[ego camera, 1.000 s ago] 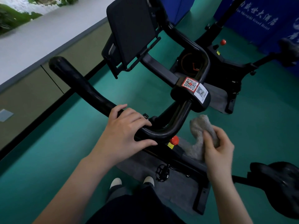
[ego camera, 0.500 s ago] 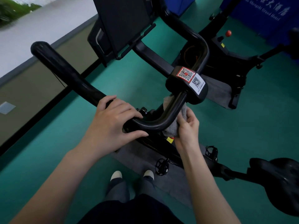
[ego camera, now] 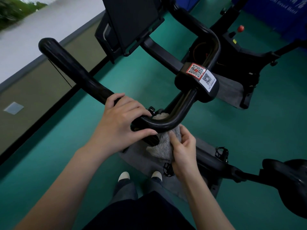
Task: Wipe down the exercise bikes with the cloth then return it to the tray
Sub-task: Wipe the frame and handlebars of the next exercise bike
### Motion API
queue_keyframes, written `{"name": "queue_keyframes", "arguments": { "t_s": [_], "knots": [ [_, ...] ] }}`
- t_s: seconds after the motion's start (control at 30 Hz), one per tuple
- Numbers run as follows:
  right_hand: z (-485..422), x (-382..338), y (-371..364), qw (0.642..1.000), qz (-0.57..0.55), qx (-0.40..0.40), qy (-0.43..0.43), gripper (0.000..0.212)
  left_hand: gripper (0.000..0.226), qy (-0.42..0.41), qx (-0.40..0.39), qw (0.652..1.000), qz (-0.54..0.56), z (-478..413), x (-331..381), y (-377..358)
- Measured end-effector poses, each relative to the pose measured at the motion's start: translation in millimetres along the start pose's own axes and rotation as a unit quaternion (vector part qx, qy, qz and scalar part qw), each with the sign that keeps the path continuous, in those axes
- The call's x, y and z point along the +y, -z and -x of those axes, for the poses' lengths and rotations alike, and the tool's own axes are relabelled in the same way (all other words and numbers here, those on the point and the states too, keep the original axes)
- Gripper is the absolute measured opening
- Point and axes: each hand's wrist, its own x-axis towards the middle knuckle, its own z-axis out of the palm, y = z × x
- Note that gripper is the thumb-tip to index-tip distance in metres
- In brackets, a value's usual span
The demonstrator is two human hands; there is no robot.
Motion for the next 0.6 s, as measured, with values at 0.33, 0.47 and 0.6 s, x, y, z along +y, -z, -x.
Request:
{"name": "queue_keyframes", "arguments": {
  "t_s": [0.33,0.47,0.6],
  "knots": [
    [25,14,-27,1.0,0.026,-0.005,0.01,0.012,0.048,-0.023,0.0,1.0,-0.004,3,-5,0],
    [33,15,-28,0.999,0.037,0.015,-0.001,0.01,0.049,-0.032,-0.006,0.999,-0.007,4,-5,1],
    [50,10,-21,0.997,0.027,0.07,0.012,0.013,0.045,-0.046,-0.004,0.999,0.011,4,-7,6]
  ]
}}
